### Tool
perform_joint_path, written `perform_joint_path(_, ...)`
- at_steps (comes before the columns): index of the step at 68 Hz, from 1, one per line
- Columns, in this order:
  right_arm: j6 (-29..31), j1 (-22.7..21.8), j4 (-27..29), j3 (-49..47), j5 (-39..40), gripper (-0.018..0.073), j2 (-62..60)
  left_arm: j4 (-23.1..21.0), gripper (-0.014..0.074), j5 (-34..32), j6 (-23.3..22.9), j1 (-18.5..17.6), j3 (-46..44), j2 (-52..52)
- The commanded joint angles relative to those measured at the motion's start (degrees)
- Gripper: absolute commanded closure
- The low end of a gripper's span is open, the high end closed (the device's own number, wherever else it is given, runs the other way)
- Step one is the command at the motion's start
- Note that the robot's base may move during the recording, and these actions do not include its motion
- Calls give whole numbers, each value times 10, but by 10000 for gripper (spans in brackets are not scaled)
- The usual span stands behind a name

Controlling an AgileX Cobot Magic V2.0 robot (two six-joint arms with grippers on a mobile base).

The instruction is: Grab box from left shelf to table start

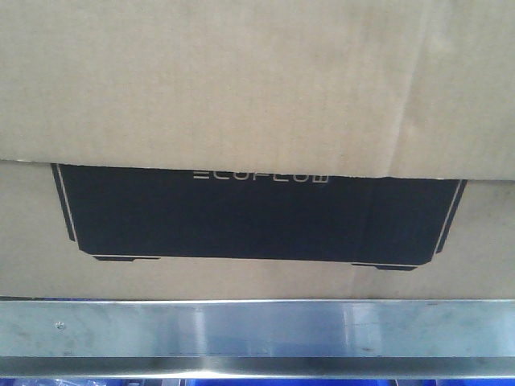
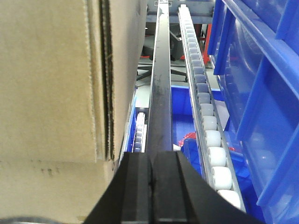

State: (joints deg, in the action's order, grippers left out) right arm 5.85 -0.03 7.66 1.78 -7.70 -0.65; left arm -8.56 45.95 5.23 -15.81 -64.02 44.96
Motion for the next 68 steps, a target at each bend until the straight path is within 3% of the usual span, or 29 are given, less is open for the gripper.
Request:
perform_joint_path(1, 0, -4, -6, 2, 54, 501, -5, -6, 131, -6, -1, 0, -49, 49)
perform_joint_path(31, -1, -4, -5, 2, 97, 501, -5, 66, 131, 120, -93, 5, -147, 224)
perform_joint_path(44, -1, -4, -5, -33, 104, 501, -5, 73, 131, 123, -92, 5, -150, 242)
perform_joint_path(54, -1, -4, -5, -102, 57, 492, -3, 86, 131, 123, -92, 5, -150, 242)
perform_joint_path(59, -1, -4, -5, -143, 16, 418, 5, 86, 131, 123, -92, 5, -150, 242)
perform_joint_path(63, -1, -4, -5, -176, -15, 296, 17, 86, 131, 122, -92, 5, -150, 242)
perform_joint_path(68, -1, -4, -5, -220, -37, 54, 44, 86, 131, 122, -92, 5, -150, 242)
